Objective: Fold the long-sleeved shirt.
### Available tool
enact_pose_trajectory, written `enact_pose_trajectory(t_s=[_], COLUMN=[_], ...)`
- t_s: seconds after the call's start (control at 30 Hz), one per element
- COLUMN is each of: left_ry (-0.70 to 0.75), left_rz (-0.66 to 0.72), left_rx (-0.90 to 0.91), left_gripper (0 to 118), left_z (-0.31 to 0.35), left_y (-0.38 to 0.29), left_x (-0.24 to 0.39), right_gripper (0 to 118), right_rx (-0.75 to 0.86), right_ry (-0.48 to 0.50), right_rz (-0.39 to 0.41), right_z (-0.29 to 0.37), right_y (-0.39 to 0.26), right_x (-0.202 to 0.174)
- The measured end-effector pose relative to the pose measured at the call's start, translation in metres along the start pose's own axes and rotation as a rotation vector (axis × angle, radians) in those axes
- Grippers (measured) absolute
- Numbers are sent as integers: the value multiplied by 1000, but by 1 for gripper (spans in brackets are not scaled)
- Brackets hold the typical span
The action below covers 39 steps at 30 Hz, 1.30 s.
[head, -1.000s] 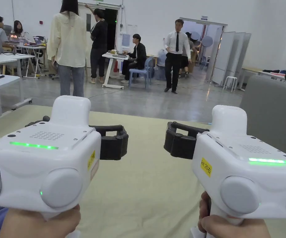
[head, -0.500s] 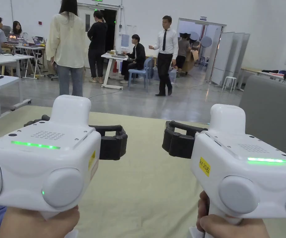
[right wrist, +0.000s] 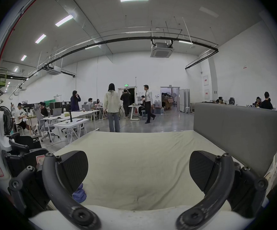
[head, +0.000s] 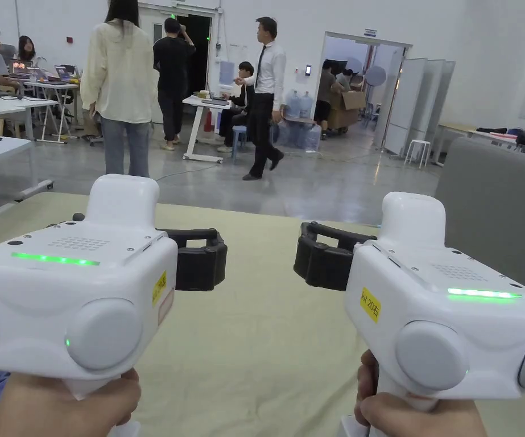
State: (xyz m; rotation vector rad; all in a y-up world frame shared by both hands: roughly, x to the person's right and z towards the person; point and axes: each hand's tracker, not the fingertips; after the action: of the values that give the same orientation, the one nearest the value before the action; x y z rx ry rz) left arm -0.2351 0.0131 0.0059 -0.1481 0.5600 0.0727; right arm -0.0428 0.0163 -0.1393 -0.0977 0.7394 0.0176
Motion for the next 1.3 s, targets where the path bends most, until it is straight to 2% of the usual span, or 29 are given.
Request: enact_pose_trajectory(t_s=[0.6,1.3], left_ry=[3,12], left_rz=[-28,-28], left_rx=[2,-31], left_gripper=[118,118], left_z=[-2,-56], left_y=[-4,1], left_x=[3,4], right_gripper=[118,118], right_rx=[12,-50], right_ry=[10,-1], right_rz=[19,-4], right_z=[4,-61], right_y=[-3,-9], right_x=[-4,11])
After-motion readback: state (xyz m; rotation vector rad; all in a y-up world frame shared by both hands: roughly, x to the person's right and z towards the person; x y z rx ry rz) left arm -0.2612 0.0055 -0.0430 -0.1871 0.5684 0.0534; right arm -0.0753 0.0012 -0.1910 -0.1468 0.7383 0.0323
